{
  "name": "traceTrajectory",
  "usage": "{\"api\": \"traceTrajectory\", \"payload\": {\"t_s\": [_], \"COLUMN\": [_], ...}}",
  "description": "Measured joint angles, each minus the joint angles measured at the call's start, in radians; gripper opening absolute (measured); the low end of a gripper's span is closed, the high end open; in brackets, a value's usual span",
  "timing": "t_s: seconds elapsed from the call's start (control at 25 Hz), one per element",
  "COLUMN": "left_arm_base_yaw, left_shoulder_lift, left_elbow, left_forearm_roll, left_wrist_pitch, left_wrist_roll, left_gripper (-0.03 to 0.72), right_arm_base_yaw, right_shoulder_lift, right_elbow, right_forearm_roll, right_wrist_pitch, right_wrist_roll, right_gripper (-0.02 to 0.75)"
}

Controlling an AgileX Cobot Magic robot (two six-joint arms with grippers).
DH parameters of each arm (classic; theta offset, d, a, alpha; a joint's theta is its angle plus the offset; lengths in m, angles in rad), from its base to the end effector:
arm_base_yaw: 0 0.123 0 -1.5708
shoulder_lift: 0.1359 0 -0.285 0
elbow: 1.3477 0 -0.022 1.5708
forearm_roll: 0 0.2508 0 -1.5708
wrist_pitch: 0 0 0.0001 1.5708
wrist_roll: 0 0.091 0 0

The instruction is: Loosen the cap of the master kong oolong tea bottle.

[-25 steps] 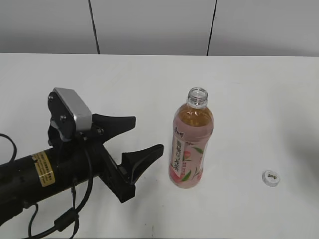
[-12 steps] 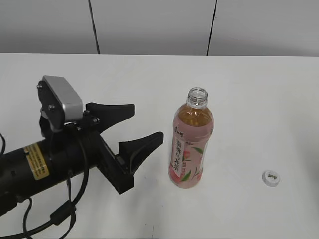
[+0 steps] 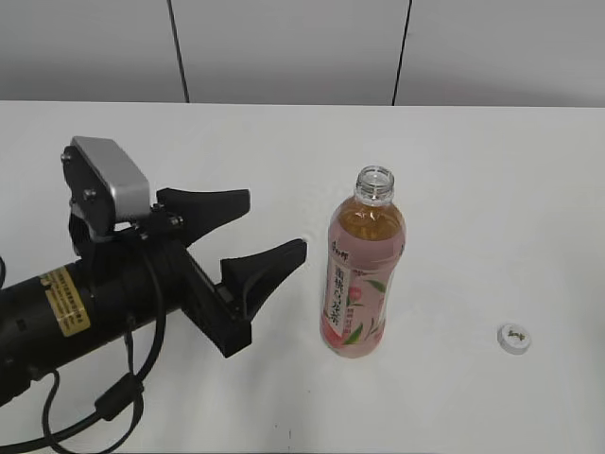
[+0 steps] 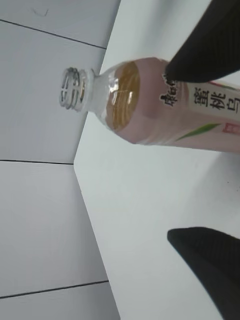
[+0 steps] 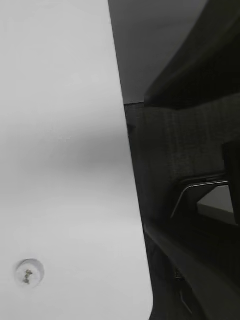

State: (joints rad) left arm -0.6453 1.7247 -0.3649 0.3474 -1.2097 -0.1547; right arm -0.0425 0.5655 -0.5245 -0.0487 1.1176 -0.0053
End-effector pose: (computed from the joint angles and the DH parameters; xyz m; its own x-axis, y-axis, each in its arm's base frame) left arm 0.1920 -0.1808 0.1555 -0.0894 0.0347 -0.9954 0.8215 0.5676 -0.0540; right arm 0.0750 -0.0072 0.2606 -0.8782 0.0107 -0.4781 0.0400 0.9979 -0.0512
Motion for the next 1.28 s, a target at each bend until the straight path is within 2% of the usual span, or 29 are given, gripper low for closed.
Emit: {"api": "traceTrajectory", "payload": {"t_s": [0.24, 0.52, 0.64, 0.88, 1.0, 1.12, 1.28], "left_arm_base_yaw": [0.0, 0.0, 0.0, 0.0, 0.028, 0.093, 0.169], "left_shoulder_lift": [0.0, -0.021, -0.083, -0.257, -0.301, -0.308, -0.312], "left_elbow": [0.0, 0.0, -0.001, -0.09, -0.149, -0.189, -0.196], "left_forearm_roll": [-0.007, -0.023, -0.06, -0.139, -0.242, -0.322, -0.368], "left_wrist_pitch": [0.012, 0.192, 0.325, 0.804, 0.968, 1.082, 1.21], "left_wrist_roll": [-0.015, -0.017, -0.017, -0.017, -0.023, -0.025, -0.028], "left_gripper": [0.531, 0.531, 0.531, 0.52, 0.497, 0.488, 0.486], "right_arm_base_yaw": [0.0, 0.0, 0.0, 0.0, 0.0, 0.0, 0.0], "right_shoulder_lift": [-0.174, -0.311, -0.326, -0.327, -0.327, -0.327, -0.327], "right_elbow": [0.009, 0.009, 0.009, 0.009, 0.009, 0.009, 0.009], "right_forearm_roll": [0.001, 0.004, 0.004, 0.005, 0.005, 0.005, 0.005], "right_wrist_pitch": [-0.013, -0.013, -0.013, -0.013, -0.013, -0.013, -0.013], "right_wrist_roll": [-0.031, -0.033, -0.033, -0.033, -0.033, -0.033, -0.033], "right_gripper": [0.492, 0.491, 0.491, 0.491, 0.491, 0.491, 0.491]}}
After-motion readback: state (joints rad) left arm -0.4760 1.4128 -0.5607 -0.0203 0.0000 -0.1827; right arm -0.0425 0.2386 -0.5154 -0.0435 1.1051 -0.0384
